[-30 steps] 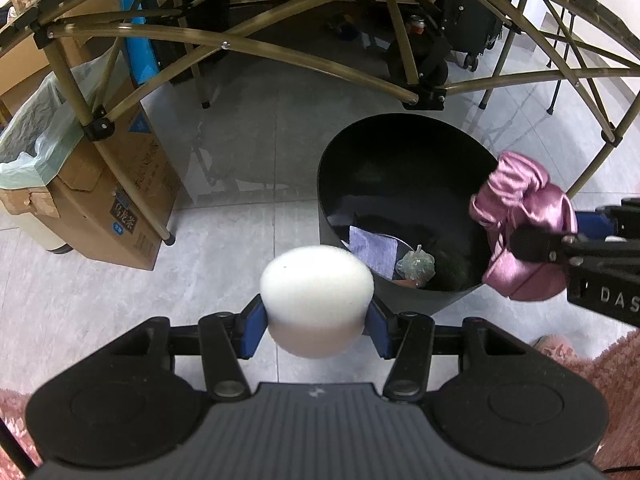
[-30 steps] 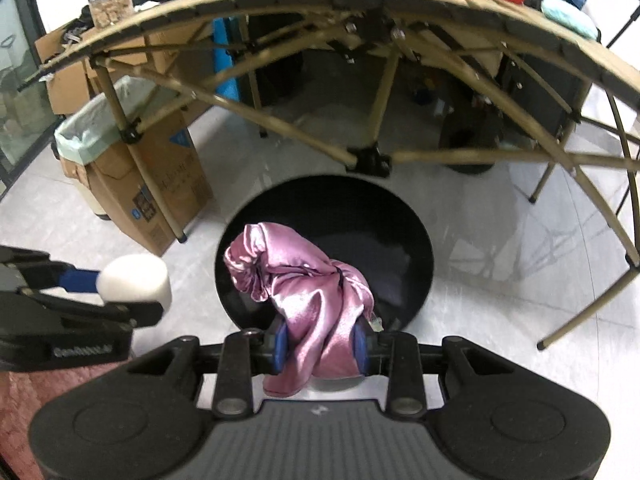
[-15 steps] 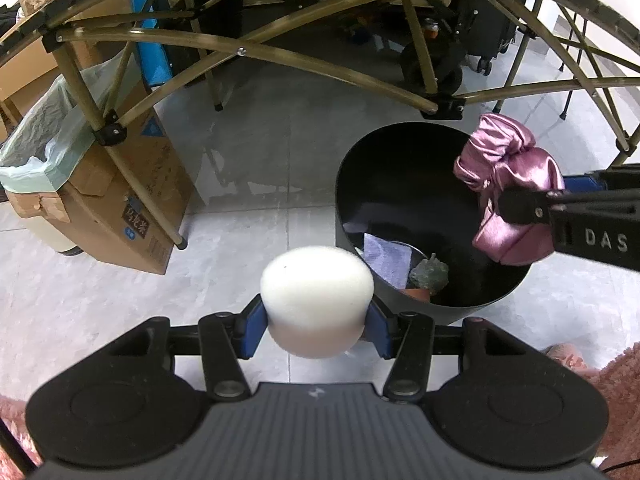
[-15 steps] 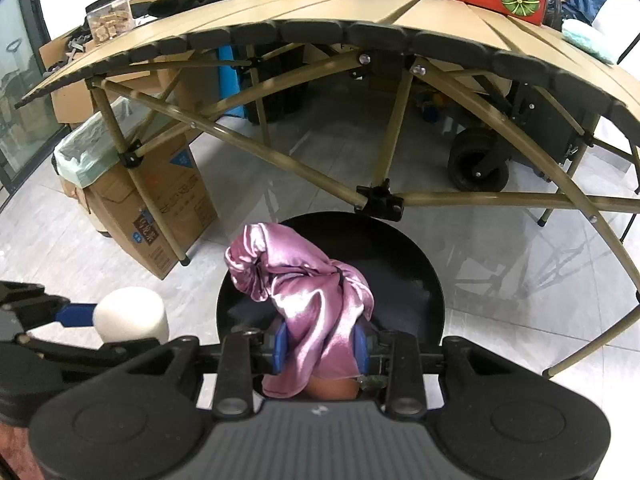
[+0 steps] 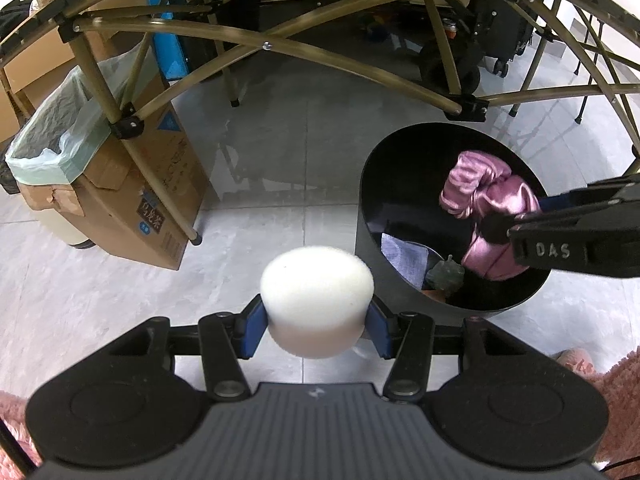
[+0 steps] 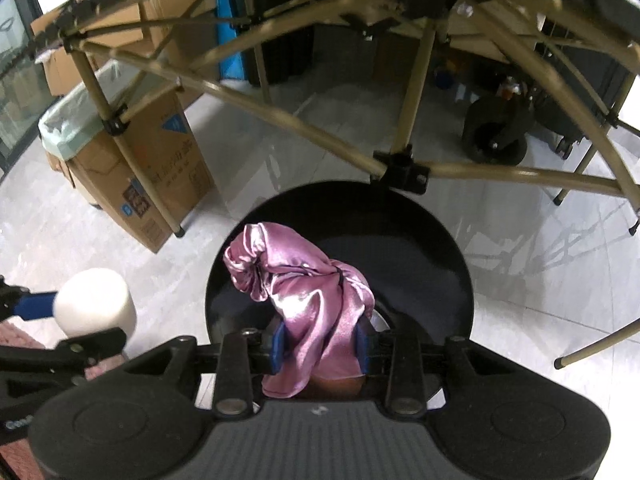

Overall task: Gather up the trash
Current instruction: 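Lower the right gripper into the bin and open it to drop the scrunchie, then move the left tool over the bin and open it to drop the sponge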

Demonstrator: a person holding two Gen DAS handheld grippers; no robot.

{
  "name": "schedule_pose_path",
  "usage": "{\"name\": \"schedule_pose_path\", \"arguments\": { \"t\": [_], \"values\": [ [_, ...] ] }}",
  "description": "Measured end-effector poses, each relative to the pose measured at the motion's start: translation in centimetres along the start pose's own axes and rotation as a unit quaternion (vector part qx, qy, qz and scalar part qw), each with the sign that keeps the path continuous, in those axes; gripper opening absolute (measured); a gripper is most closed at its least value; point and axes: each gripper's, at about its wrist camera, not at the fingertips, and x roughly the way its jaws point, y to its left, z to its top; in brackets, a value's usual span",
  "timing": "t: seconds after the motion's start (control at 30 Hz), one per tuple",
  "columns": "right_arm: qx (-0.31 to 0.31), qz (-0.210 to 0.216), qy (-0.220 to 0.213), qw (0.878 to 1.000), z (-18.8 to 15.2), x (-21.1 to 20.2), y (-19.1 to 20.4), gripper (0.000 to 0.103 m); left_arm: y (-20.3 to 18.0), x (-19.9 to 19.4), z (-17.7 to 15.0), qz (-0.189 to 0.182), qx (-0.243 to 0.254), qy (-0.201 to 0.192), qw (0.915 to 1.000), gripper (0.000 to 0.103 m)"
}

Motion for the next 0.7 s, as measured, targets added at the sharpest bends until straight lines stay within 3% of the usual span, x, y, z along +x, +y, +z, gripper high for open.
{"name": "schedule_pose_path", "arguments": {
  "t": [0.17,0.23,0.3,0.33,0.43,0.7],
  "values": [
    [0.0,-0.014,0.011,1.0,-0.1,0.7,-0.1,0.054,0.2,0.0,0.0,0.0,-0.004,0.0,1.0,0.053],
    [0.005,-0.017,0.009,1.0,0.0,0.6,-0.4,0.066,0.2,0.0,0.0,0.0,-0.004,0.0,1.0,0.053],
    [0.008,-0.018,0.008,1.0,0.0,0.6,-0.7,0.095,0.2,0.0,0.0,0.0,-0.003,-0.001,1.0,0.053],
    [0.009,-0.019,0.009,1.0,0.0,0.5,-0.8,0.099,0.2,0.0,0.0,0.001,-0.002,-0.002,1.0,0.053],
    [0.012,-0.021,0.009,1.0,-0.1,0.4,-1.0,0.103,0.2,0.0,0.0,0.002,-0.001,-0.003,1.0,0.053],
    [0.012,-0.02,0.013,1.0,-0.6,-0.4,-1.3,0.103,0.1,-0.3,0.1,0.005,0.001,-0.008,1.0,0.053]
  ]
}}
